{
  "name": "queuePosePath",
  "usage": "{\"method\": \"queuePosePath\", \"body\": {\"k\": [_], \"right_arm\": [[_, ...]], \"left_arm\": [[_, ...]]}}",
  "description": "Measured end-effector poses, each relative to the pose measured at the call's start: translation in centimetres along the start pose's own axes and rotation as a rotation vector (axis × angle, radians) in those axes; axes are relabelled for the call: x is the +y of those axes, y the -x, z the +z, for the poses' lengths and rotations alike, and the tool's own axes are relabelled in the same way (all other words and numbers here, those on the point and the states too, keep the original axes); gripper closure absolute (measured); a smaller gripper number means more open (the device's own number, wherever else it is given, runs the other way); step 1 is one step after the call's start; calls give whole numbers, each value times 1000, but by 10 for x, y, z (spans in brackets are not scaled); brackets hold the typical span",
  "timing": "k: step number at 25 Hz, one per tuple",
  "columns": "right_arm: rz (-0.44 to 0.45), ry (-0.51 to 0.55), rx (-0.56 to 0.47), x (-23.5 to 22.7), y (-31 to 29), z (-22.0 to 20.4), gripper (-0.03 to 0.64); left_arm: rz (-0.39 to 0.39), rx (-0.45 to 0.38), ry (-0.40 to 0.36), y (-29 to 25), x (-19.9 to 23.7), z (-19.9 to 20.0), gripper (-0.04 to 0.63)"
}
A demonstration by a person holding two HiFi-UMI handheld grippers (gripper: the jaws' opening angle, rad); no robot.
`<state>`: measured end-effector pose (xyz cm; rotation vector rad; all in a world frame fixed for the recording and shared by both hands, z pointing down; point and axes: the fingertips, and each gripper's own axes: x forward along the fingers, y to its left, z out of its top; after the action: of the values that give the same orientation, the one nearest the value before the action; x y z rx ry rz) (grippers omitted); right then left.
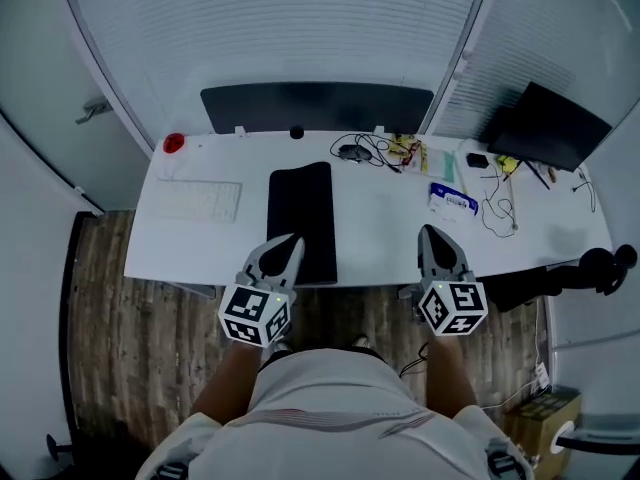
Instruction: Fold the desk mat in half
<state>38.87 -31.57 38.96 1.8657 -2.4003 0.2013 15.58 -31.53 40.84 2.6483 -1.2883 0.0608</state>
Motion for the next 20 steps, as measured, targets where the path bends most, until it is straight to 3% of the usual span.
{"method": "queuePosePath", "body": {"k": [7, 20], "right_arm": [[14, 44, -77, -9, 12, 11, 566], [126, 84, -19, 4, -1, -1, 566]], "left_arm": [[-11, 0, -34, -11, -23, 0, 580], [53, 13, 5, 2, -20, -10, 580]]}}
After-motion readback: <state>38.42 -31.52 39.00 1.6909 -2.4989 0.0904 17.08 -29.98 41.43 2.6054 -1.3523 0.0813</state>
